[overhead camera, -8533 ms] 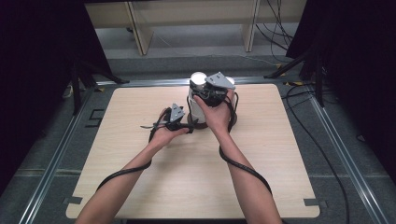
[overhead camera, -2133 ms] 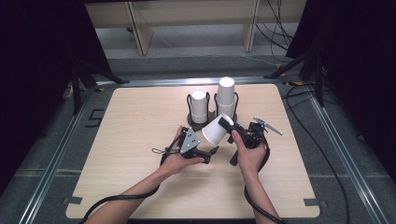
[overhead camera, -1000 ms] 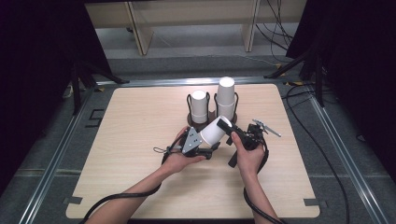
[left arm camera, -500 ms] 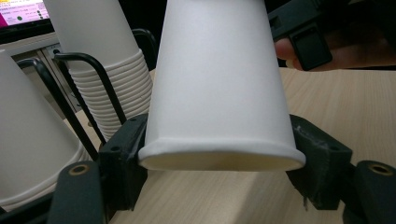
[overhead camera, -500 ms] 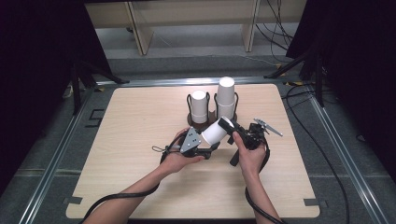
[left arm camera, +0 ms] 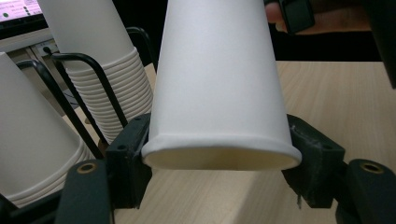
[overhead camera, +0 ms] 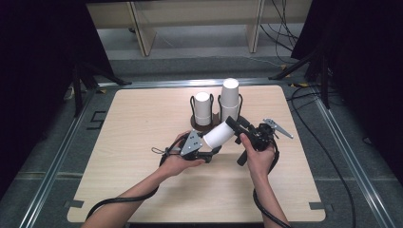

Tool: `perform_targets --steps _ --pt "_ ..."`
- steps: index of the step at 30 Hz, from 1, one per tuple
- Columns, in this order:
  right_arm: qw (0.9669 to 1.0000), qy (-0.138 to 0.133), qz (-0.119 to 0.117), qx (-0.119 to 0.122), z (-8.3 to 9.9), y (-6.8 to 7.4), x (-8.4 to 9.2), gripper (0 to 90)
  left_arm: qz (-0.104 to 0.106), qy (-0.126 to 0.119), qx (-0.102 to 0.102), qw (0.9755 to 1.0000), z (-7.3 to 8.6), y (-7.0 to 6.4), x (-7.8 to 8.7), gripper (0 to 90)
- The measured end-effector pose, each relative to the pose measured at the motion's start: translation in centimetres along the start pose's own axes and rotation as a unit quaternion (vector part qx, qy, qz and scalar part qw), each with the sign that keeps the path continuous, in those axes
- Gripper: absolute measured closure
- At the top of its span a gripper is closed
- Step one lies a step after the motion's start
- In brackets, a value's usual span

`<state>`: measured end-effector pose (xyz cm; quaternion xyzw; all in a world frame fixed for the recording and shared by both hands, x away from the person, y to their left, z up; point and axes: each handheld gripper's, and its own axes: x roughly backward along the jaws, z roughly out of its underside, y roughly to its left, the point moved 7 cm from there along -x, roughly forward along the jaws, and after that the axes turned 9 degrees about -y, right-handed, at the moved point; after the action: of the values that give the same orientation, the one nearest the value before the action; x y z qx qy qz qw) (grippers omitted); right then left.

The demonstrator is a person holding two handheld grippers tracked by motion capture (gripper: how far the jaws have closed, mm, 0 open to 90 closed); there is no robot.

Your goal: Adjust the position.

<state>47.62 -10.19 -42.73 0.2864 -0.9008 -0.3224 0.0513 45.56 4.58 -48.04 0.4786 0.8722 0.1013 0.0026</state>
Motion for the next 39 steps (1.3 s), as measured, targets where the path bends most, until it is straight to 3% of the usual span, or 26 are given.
perform_targets --steps 3,6,7,9,11,12,17,20,23,24,25,28,30,31,34,37,38,39 --pt "0.9986 -0.013 -0.003 0.050 -0.8 0.1 0.5 23.8 0.001 0.008 -0.004 1.0000 -0.4 0.2 0.9 31.6" --pt "0.9955 -0.007 -0.003 0.094 -1.0 -0.2 1.0 23.8 0.003 0.013 0.000 0.9999 -0.5 0.5 1.7 31.6" --pt "0.9960 0.002 -0.001 0.090 -0.9 -0.2 1.2 23.7 0.003 0.016 -0.001 0.9999 -0.5 0.6 2.0 31.6" --pt "0.9926 0.014 -0.001 0.120 -0.8 -0.7 1.5 23.8 0.002 0.019 -0.004 0.9998 -0.5 0.8 2.5 31.4" --pt "0.9919 0.027 -0.002 0.124 -0.4 -0.8 1.8 24.3 0.005 0.022 -0.001 0.9998 -0.4 0.9 2.9 31.0" --pt "0.9899 0.029 0.000 0.139 -0.3 -1.0 1.9 24.6 0.006 0.022 -0.001 0.9997 -0.3 0.9 3.2 30.9" --pt "0.9863 0.047 0.001 0.158 0.2 -1.7 2.5 25.0 0.016 0.023 0.006 0.9996 -0.3 1.2 4.0 30.8" --pt "0.9861 0.060 0.002 0.155 0.5 -1.8 3.0 25.3 0.017 0.023 -0.001 0.9996 -0.4 1.6 4.5 31.2" --pt "0.9811 0.068 0.005 0.181 0.6 -2.3 3.2 25.5 0.016 0.026 -0.002 0.9995 -0.4 1.9 4.8 31.5" --pt "0.9812 0.065 0.000 0.182 0.7 -2.3 3.2 25.6 0.016 0.029 -0.003 0.9994 -0.4 2.0 4.9 31.7" --pt "0.9802 0.078 0.007 0.182 0.9 -2.3 3.4 25.6 0.023 0.029 -0.001 0.9993 -0.5 2.0 5.0 31.7" --pt "0.9753 0.087 -0.002 0.203 1.1 -2.6 3.7 26.3 0.032 0.030 -0.008 0.9990 -0.5 2.1 5.2 31.9" --pt "0.9758 0.096 -0.006 0.197 1.4 -2.6 3.8 26.7 0.041 0.032 -0.016 0.9985 -0.5 2.1 5.3 31.9" --pt "0.9730 0.095 -0.010 0.210 1.4 -2.7 3.9 26.7 0.046 0.033 -0.017 0.9983 -0.5 2.0 5.3 31.9" --pt "0.9724 0.104 -0.013 0.208 1.6 -2.7 4.0 26.6 0.059 0.041 -0.026 0.9971 -0.3 1.9 5.3 31.9" --pt "0.9685 0.116 -0.018 0.219 1.8 -2.8 4.2 26.6 0.066 0.048 -0.029 0.9962 -0.3 1.9 5.2 31.8" --pt "0.9704 0.116 -0.030 0.210 2.0 -2.6 4.1 26.6 0.068 0.051 -0.030 0.9959 -0.3 1.9 5.3 31.8" --pt "0.9692 0.122 -0.034 0.211 2.0 -2.6 4.2 26.6 0.072 0.055 -0.030 0.9955 -0.3 1.9 5.3 31.7"
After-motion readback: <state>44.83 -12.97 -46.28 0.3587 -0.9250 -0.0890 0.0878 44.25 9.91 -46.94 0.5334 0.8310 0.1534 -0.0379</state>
